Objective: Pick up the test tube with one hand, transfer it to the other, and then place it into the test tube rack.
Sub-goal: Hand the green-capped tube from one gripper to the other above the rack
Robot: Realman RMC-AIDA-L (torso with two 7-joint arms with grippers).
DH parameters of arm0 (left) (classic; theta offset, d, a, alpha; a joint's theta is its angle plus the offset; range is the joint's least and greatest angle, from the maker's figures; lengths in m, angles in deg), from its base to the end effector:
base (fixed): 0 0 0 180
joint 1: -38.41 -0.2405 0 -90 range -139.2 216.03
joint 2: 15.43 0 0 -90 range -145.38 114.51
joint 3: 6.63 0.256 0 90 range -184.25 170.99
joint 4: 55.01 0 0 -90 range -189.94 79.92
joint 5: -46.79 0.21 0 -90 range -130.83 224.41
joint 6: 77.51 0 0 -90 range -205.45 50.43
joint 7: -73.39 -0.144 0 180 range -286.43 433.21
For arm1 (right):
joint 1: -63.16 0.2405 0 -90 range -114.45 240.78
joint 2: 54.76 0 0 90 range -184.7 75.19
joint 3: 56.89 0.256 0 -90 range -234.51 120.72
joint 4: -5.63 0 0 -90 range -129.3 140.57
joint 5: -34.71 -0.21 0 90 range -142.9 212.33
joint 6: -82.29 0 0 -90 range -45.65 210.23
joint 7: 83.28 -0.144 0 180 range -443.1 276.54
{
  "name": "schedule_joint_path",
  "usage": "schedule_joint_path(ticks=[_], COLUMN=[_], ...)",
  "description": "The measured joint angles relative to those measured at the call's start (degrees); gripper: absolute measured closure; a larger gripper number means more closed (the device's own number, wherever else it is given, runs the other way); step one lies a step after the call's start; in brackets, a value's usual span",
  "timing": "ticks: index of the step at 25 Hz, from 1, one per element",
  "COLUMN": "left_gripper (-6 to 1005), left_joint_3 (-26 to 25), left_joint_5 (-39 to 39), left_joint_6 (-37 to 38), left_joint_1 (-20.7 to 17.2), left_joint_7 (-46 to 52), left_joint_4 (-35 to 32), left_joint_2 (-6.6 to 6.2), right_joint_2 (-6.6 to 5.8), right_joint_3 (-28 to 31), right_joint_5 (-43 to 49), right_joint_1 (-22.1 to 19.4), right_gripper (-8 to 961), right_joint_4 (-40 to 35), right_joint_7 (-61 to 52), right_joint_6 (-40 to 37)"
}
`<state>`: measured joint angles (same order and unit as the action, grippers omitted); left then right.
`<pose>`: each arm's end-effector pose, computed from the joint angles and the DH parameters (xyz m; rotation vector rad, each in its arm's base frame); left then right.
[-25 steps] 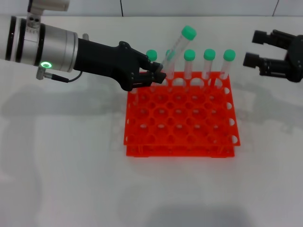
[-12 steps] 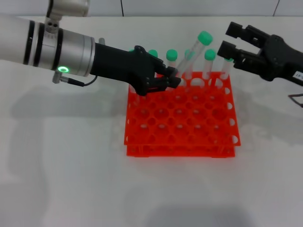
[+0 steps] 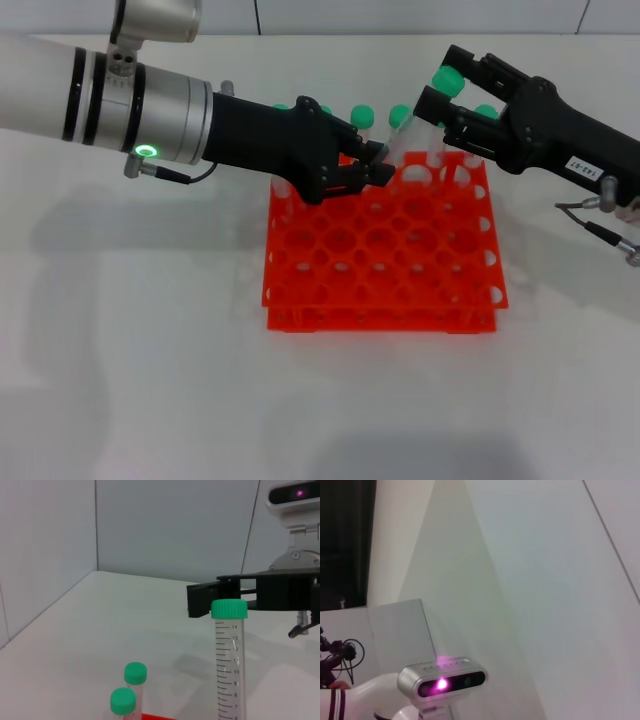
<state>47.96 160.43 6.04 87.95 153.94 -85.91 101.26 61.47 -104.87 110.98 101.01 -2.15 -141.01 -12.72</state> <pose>-0.1589 0.3874 -0.0357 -3.0281 -0.2203 -0.4999 0.2098 0.3381 -0.0136 -2.4028 0.4829 1.4273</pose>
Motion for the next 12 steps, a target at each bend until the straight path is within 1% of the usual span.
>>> schedule_joint_path(ticks=[6,12], left_gripper=[800,795], left_joint_3=[0.2,0.2], left_joint_5=[0.1,0.2], left_joint_6=[-0.9,-1.4], left_joint_1=[0.0,0.3], left_joint_7=[-0.4,-0.2], left_joint_4=[0.3,0.5], left_joint_2=[0.20,0.21], right_joint_2=[0.03,0.05], right_joint_3=[0.4,0.4], right_joint_5=[-0.2,-0.3], right_joint_1=[1.1,1.7], right_gripper=[113,118], right_joint_4=[2.7,3.2], right_joint_7=[3.0,4.2], right_joint_6=[-0.1,0.3])
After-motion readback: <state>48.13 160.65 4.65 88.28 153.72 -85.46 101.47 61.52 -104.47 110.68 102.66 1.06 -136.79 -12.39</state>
